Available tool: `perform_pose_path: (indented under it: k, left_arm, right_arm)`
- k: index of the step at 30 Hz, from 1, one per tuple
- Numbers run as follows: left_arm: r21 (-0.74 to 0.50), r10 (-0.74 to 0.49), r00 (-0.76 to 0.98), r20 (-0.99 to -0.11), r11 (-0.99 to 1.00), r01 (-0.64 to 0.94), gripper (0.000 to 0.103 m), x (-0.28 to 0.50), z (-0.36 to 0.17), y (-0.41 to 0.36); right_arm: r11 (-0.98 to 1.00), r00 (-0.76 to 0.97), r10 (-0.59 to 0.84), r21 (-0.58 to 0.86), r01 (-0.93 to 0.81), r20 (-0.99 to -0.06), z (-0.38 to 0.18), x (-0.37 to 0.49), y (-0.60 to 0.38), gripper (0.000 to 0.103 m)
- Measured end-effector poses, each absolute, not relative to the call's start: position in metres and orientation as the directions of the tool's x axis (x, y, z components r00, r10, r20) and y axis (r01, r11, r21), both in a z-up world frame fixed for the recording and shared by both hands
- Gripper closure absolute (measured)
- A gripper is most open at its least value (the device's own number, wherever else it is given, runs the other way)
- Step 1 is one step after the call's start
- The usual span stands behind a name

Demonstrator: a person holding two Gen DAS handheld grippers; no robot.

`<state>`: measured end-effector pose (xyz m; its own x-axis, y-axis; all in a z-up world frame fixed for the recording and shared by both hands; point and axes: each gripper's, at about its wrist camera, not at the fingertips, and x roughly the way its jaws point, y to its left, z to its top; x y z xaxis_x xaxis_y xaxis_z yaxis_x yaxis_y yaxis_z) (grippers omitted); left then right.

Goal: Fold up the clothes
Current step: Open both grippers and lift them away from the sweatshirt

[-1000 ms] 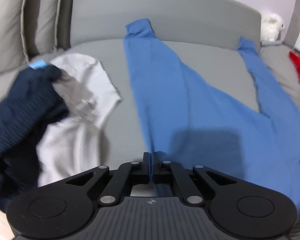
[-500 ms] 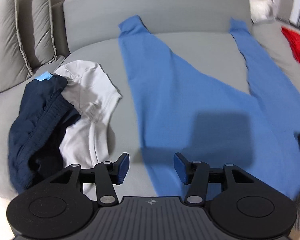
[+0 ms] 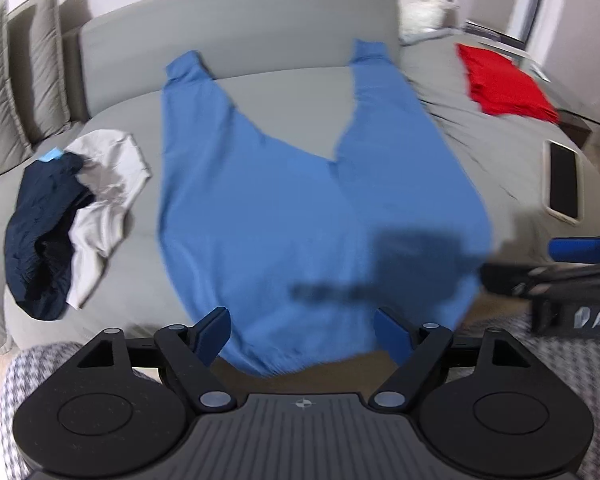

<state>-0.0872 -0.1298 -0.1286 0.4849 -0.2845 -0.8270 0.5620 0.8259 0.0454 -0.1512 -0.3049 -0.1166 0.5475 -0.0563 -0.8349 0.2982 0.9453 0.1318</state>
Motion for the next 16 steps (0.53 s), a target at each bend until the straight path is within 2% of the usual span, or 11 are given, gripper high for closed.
perform_pose_path:
  k: [8,16]
  left_arm:
    - [0.025,-0.294,0.460,-0.838,0.821,0.570,0.021,-0.089,-0.135,-0.129]
    - [0.005,-0.303,0.456,-0.836,0.829,0.559,0.021,-0.085,-0.135,-0.132]
  right_arm:
    - [0.962,0.512,-0.132,0.015,0.272,-0.848,-0.103,-0.166,-0.289,0.008]
    - [0.960,0.498,-0.142,0.004,0.279,-0.855,-0.111,-0.166,-0.295,0.008]
